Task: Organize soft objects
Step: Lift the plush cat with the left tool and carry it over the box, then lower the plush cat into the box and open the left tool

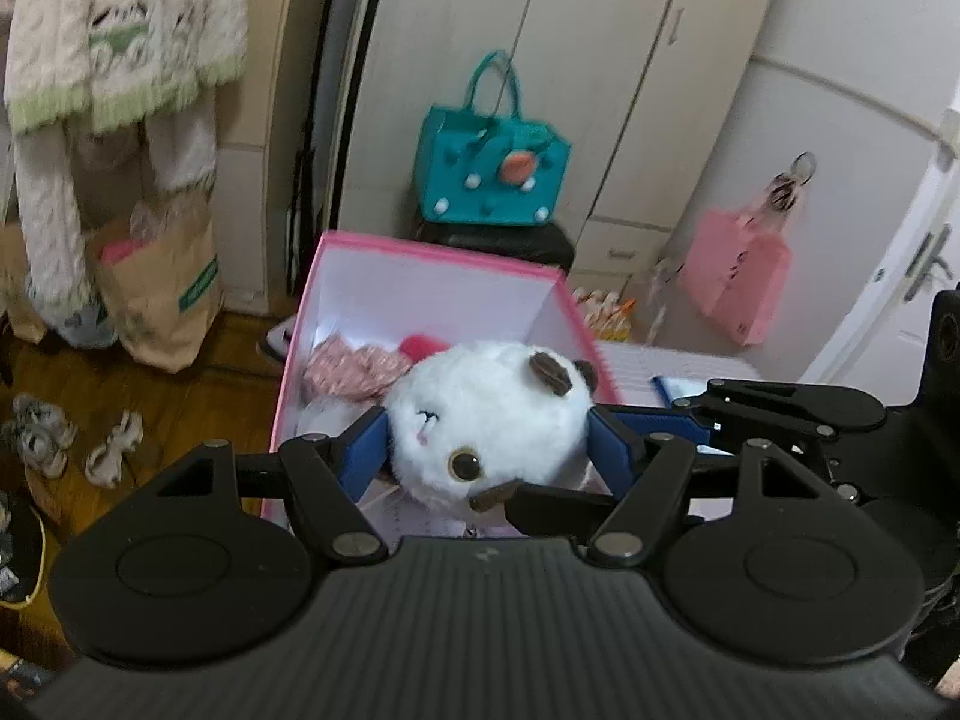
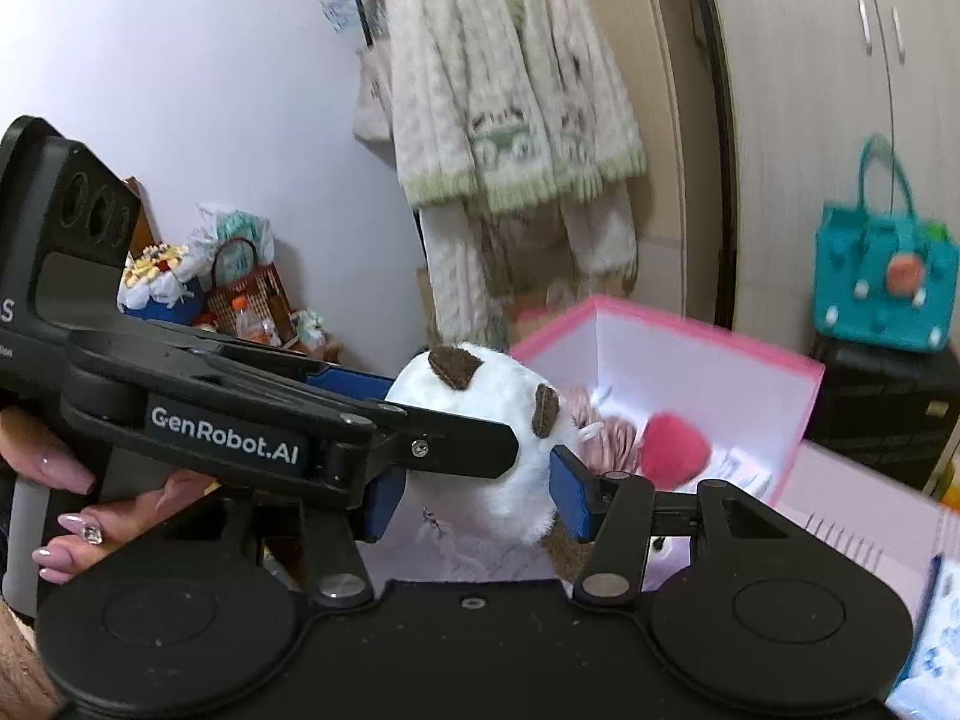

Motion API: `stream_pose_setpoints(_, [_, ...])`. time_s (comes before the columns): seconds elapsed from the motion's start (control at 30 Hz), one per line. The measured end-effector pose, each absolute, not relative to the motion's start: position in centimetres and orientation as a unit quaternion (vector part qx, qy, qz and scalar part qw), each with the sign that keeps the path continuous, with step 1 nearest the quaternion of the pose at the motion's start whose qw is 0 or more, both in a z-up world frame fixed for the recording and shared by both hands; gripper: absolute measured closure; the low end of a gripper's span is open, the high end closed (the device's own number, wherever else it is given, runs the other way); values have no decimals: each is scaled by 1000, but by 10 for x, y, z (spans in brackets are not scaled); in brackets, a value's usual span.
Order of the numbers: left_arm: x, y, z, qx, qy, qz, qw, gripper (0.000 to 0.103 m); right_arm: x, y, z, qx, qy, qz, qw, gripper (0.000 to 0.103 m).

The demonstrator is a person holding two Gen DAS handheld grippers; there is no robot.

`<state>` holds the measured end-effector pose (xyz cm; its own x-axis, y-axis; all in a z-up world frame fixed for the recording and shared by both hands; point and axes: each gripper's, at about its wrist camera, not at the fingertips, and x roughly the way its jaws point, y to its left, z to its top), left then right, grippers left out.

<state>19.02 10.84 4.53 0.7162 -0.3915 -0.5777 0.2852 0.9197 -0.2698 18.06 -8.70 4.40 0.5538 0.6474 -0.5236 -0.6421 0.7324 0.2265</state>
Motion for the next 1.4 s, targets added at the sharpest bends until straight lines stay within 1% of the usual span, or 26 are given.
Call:
stream_pose_setpoints(0.17, [208,112,19,-79,357,-175,914,33,197,-81,20,12,334,361,871,44])
stream_pose_setpoints(0.33, [225,111,2,-86,388,-168,902,33,206,-69,9,-9,359,347,866,44])
stream_pose_setpoints(0.53, [225,112,-5,-84,385,-156,906,31,205,-71,8,-11,361,343,867,44])
stream_pose_setpoints(0.63, [219,112,-3,-79,374,-143,913,31,200,-74,12,-25,349,329,877,44])
stream_pose_setpoints(0.87, [202,111,7,-60,356,-137,922,31,182,-96,21,-11,337,318,886,44])
stream_pose_setpoints(1.23, [163,103,41,-24,325,-137,935,29,143,-122,45,-11,316,311,896,43])
stream_pose_setpoints(1.4, [148,100,51,-13,338,-149,929,29,119,-133,61,-19,301,315,900,41])
